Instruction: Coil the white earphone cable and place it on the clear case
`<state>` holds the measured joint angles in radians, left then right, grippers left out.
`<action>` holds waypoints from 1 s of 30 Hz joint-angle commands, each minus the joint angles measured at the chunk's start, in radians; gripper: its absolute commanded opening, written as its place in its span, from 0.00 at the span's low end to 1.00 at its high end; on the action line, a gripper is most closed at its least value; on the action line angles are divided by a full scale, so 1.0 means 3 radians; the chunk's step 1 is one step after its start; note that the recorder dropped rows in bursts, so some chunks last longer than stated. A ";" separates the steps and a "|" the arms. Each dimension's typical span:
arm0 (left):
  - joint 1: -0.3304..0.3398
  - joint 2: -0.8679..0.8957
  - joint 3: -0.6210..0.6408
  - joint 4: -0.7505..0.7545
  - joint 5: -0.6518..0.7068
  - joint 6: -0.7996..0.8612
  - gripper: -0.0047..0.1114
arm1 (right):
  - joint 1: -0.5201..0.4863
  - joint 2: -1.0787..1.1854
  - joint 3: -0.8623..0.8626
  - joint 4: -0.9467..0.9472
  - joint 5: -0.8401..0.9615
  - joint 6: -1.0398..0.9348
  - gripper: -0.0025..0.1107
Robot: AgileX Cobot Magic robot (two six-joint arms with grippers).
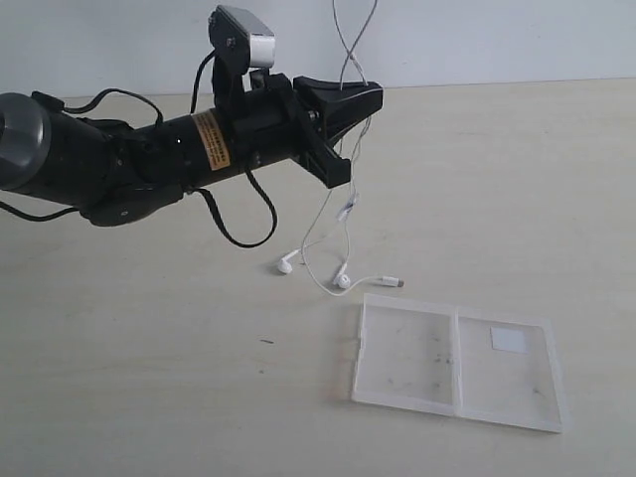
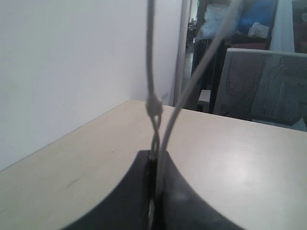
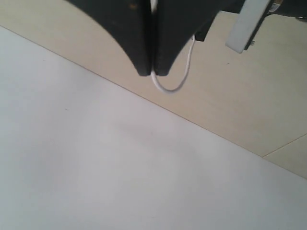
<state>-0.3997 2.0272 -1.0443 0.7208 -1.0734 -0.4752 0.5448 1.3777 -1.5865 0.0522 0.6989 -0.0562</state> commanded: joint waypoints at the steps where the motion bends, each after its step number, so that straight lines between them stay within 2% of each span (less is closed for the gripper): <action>1: 0.0036 -0.0171 -0.0016 0.0192 0.0001 -0.0122 0.04 | -0.0018 -0.0059 0.0016 -0.0392 -0.0023 0.0277 0.02; 6: 0.0142 -0.0379 -0.0016 0.0501 0.0312 -0.0558 0.04 | -0.0018 -0.0115 0.0016 -0.0776 -0.0024 0.0529 0.02; 13: 0.0337 -0.0773 -0.0016 0.1017 0.0400 -0.1281 0.04 | -0.0018 -0.0163 0.0103 -0.1036 -0.0079 0.0692 0.02; 16: 0.0338 -0.0963 -0.0016 0.1167 0.0721 -0.1362 0.04 | -0.0018 -0.0254 0.0244 -0.1203 -0.0187 0.0853 0.02; 21: 0.0338 -0.1223 -0.0016 0.1423 0.0942 -0.1613 0.04 | -0.0094 -0.0538 0.0675 -0.1505 -0.0447 0.1260 0.02; 30: 0.0338 -0.1385 -0.0016 0.1866 0.1254 -0.2056 0.04 | -0.0531 -0.1076 0.1692 -0.1478 -0.1203 0.1684 0.02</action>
<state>-0.3009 1.6236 -1.0443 1.2511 -0.7331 -1.0582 0.4166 1.0924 -1.1557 -0.3836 0.4106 0.4162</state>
